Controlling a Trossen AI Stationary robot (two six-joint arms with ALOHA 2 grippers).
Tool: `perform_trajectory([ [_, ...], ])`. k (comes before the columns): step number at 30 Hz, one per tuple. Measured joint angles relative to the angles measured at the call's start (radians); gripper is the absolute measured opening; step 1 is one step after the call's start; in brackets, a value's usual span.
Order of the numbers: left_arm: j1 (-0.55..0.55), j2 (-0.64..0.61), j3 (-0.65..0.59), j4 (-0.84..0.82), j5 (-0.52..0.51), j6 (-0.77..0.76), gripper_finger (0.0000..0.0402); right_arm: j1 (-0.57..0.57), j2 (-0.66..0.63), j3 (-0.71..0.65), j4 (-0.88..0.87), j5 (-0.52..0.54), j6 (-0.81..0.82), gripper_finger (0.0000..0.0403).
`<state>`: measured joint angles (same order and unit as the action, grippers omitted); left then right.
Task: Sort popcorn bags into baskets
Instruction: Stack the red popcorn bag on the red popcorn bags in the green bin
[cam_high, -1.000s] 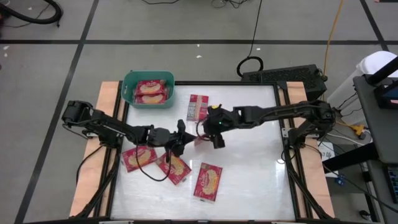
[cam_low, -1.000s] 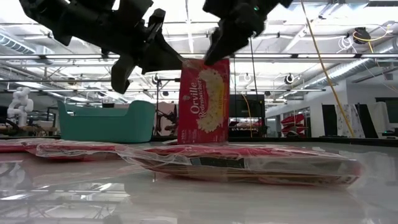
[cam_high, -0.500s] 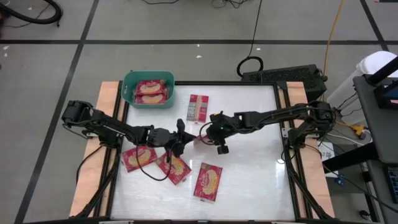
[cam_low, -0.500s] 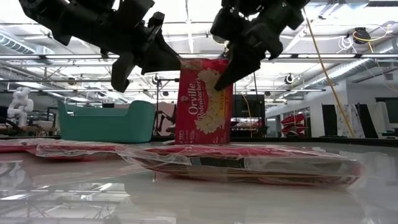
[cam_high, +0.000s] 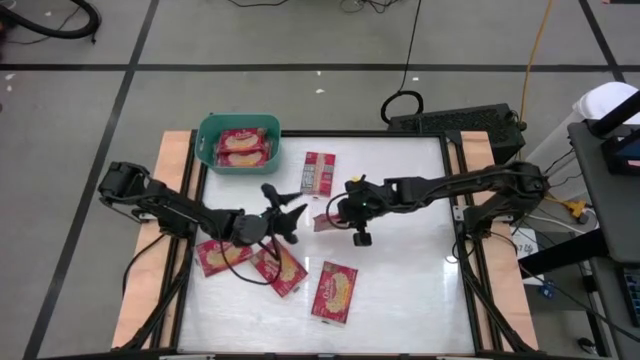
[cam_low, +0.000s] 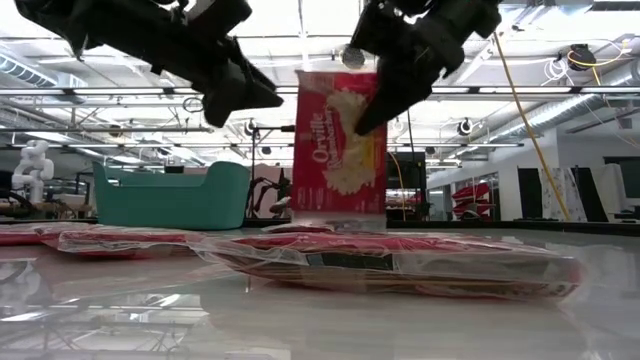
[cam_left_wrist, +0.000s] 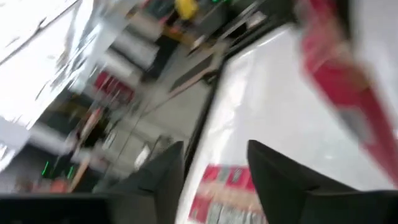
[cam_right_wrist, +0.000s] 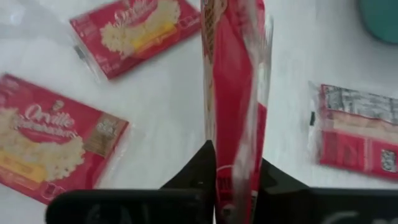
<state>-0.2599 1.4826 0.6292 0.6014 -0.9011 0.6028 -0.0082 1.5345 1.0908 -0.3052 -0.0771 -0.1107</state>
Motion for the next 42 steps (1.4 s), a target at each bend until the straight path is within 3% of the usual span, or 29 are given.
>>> perform_trajectory([
  [2,-0.005,-0.015,0.000,-0.019,-0.059,-0.090,0.0207,0.006,-0.022,0.000,-0.002,0.010,0.024,0.0017],
  [6,-0.002,-0.048,0.000,-0.116,-0.055,-0.297,0.0221,0.036,-0.040,0.000,0.014,0.101,0.084,0.0012],
  [10,0.000,-0.090,0.000,-0.214,0.013,-0.442,0.0206,0.071,-0.040,-0.028,0.109,0.157,0.126,0.0020],
  [15,-0.019,-0.159,0.000,-0.294,0.116,-0.553,0.0170,0.105,-0.039,-0.177,0.406,0.160,0.192,0.0017],
  [19,-0.047,-0.226,0.000,-0.309,0.115,-0.563,0.0148,0.123,-0.039,-0.307,0.719,0.173,0.204,0.0015],
  [25,-0.067,-0.335,0.000,-0.314,0.131,-0.587,0.0144,0.125,-0.039,-0.417,1.007,0.212,0.161,0.0015],
  [31,-0.070,-0.388,0.000,-0.320,0.281,-0.623,0.0162,0.099,-0.040,-0.510,1.265,0.213,0.105,0.0015],
  [38,-0.062,-0.350,-0.001,-0.318,0.312,-0.666,0.0190,0.092,-0.039,-0.578,1.457,0.209,0.082,0.0015],
  [42,-0.024,-0.305,-0.001,-0.238,0.400,-0.672,0.0215,0.092,-0.039,-0.579,1.498,0.207,0.053,0.0015],
])
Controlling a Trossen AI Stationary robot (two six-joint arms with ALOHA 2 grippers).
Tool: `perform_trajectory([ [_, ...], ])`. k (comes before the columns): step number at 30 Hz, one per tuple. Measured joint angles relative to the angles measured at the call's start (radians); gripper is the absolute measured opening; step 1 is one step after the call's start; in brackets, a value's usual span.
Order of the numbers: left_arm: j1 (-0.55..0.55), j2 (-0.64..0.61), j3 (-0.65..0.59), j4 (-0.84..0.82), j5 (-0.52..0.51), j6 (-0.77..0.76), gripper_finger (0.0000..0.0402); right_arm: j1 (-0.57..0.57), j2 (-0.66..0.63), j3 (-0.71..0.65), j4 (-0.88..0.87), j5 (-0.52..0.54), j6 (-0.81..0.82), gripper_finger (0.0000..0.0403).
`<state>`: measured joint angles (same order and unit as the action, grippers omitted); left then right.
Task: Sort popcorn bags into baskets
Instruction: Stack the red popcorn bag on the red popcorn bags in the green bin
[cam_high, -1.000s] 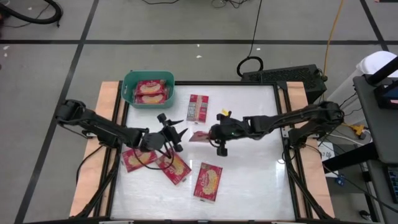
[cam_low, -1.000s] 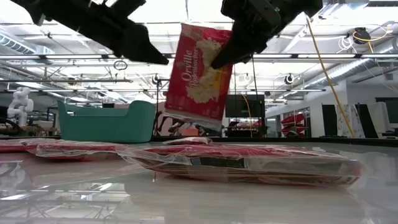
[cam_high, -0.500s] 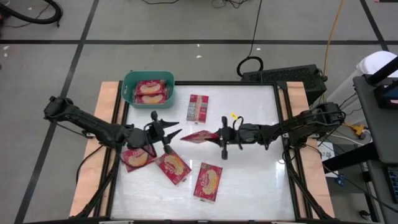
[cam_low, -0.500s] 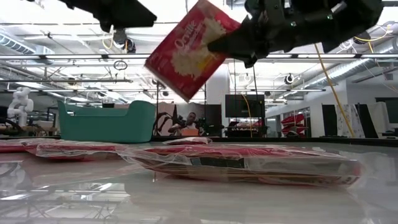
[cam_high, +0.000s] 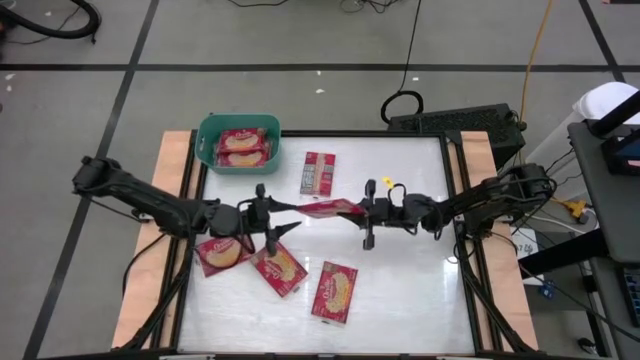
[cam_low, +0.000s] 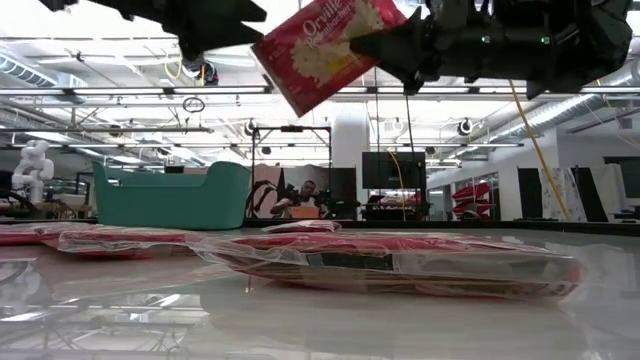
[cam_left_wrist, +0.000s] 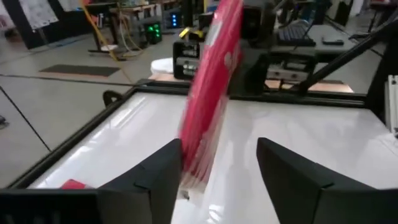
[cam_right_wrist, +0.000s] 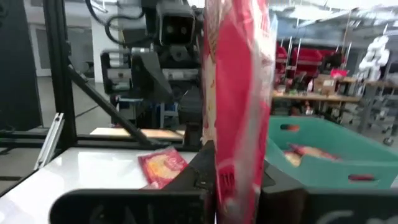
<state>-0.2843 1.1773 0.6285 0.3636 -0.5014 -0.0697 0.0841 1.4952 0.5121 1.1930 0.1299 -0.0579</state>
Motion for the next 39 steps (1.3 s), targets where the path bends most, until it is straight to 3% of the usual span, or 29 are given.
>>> perform_trajectory([
  [7,0.067,0.067,0.000,0.141,0.029,0.074,0.0261,-0.001,0.000,-0.001,0.075,0.001,-0.050,0.0015],
  [13,0.120,0.067,0.000,0.148,0.106,0.123,0.0257,0.000,0.000,0.000,0.079,-0.005,-0.059,0.0015],
  [21,0.195,0.067,0.000,0.137,0.301,0.149,0.0189,-0.005,0.000,0.001,0.130,-0.032,-0.059,0.0015],
  [31,0.246,0.065,0.000,0.132,0.395,0.172,0.0026,-0.006,0.000,0.001,0.099,-0.020,-0.050,0.0019],
  [39,0.299,-0.074,0.000,-0.026,0.429,0.184,0.0035,-0.005,0.000,0.002,0.021,0.134,-0.048,0.0071],
])
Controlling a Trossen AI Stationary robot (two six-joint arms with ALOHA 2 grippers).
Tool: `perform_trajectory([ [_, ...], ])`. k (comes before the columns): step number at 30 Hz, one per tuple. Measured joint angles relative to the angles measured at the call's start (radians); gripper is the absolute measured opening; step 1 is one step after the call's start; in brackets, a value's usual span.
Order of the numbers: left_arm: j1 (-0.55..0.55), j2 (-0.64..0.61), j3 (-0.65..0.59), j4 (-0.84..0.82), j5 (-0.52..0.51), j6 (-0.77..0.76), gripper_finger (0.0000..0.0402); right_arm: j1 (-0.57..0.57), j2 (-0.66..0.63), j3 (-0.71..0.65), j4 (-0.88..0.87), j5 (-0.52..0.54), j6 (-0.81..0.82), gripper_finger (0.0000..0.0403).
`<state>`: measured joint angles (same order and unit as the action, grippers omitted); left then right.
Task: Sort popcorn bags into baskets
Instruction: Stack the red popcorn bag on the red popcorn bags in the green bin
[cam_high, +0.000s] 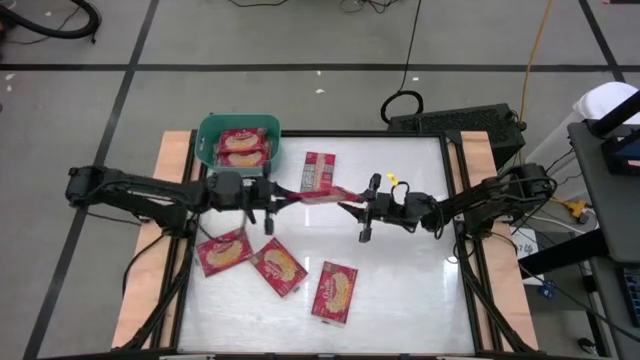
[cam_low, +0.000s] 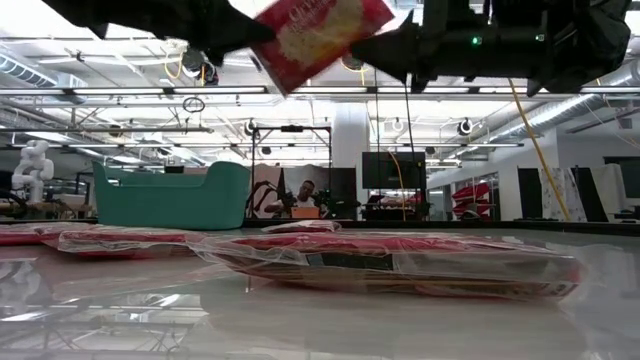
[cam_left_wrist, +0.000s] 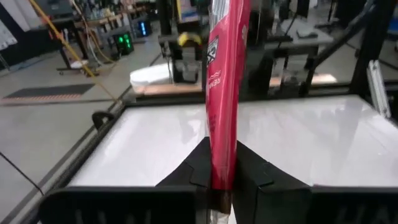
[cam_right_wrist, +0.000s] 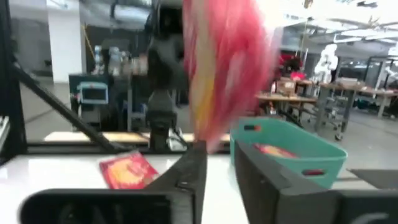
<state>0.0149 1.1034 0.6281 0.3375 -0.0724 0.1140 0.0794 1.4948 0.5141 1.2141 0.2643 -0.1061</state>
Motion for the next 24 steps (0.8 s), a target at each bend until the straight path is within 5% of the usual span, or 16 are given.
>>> perform_trajectory([
  [8,0.079,-0.294,0.001,-0.397,0.051,0.095,0.0019,0.000,-0.004,-0.001,-0.194,0.154,0.043,0.0165],
  [15,0.175,-0.523,0.001,-0.654,-0.071,0.132,0.0026,0.006,-0.004,-0.001,-0.283,0.153,0.100,0.0200],
  [24,0.324,-0.545,0.123,-0.885,-0.146,0.157,0.0021,0.071,-0.004,-0.001,-0.325,0.150,0.083,0.0200],
])
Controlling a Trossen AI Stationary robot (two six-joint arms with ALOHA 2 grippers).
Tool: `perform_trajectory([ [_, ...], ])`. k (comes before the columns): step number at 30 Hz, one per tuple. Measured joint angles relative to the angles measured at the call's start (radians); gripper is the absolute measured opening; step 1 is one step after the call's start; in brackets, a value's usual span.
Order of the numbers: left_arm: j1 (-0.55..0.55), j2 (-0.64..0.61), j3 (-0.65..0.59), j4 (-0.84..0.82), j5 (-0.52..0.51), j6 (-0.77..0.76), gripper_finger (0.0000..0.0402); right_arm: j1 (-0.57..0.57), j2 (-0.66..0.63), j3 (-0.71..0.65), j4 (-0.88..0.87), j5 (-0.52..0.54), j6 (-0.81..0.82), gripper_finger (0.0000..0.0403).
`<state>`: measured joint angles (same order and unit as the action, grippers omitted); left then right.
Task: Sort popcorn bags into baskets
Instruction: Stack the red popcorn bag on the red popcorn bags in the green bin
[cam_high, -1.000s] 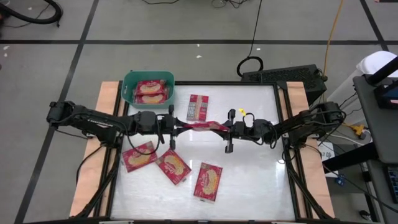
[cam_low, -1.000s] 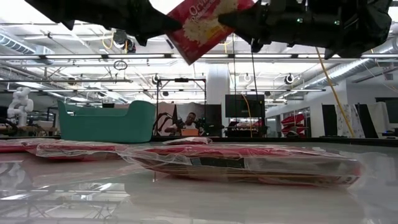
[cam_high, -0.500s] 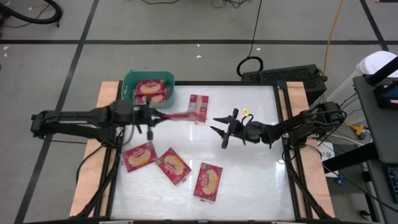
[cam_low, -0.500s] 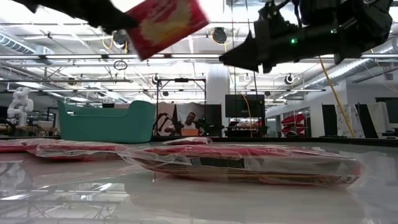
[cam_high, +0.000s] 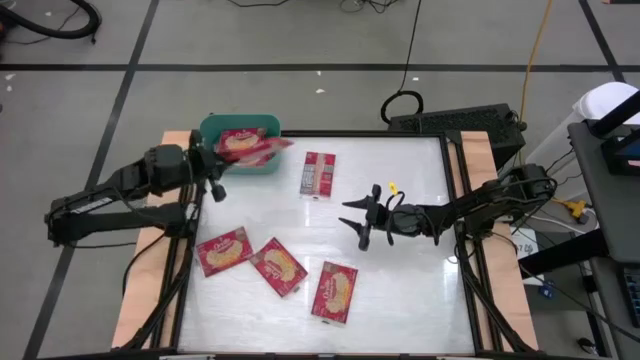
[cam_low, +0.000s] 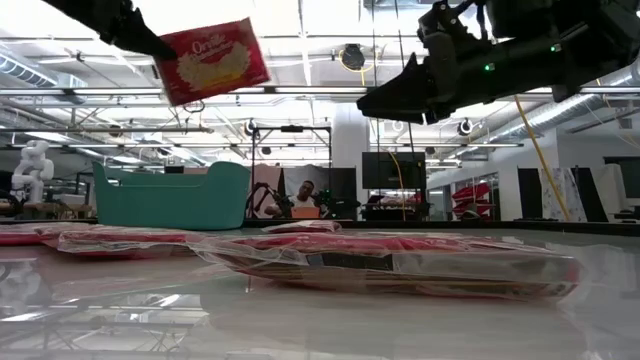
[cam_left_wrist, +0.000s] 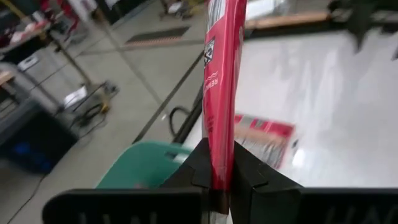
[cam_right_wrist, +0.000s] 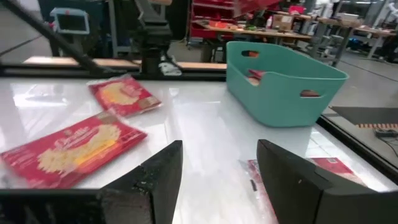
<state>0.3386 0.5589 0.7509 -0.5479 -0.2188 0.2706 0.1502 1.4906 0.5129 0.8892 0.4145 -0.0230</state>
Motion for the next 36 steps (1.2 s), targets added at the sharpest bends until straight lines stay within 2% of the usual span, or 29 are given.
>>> perform_trajectory([
  [5,0.101,0.066,0.088,-0.134,-0.002,0.051,0.0028,0.027,0.000,0.000,-0.008,0.000,-0.022,0.0200],
  [12,0.264,0.172,0.107,-0.173,0.012,0.095,0.0020,0.057,0.000,0.000,-0.020,0.000,-0.023,0.0200],
  [15,0.346,0.222,0.107,-0.175,0.063,0.120,0.0025,0.074,0.000,0.000,-0.023,-0.001,-0.035,0.0200],
  [19,0.480,0.282,0.107,-0.162,0.179,0.145,0.0027,0.100,0.000,0.000,-0.036,-0.001,-0.069,0.0200],
  [25,0.667,0.418,0.107,-0.173,0.249,0.175,0.0021,0.109,0.000,0.000,-0.038,-0.001,-0.077,0.0200],
  [30,0.741,0.505,0.107,-0.177,0.376,0.208,0.0032,0.110,0.000,-0.001,-0.074,-0.001,-0.069,0.0200],
  [36,0.788,0.529,0.107,-0.167,0.388,0.228,0.0035,0.110,0.000,-0.001,-0.079,-0.001,-0.068,0.0200],
])
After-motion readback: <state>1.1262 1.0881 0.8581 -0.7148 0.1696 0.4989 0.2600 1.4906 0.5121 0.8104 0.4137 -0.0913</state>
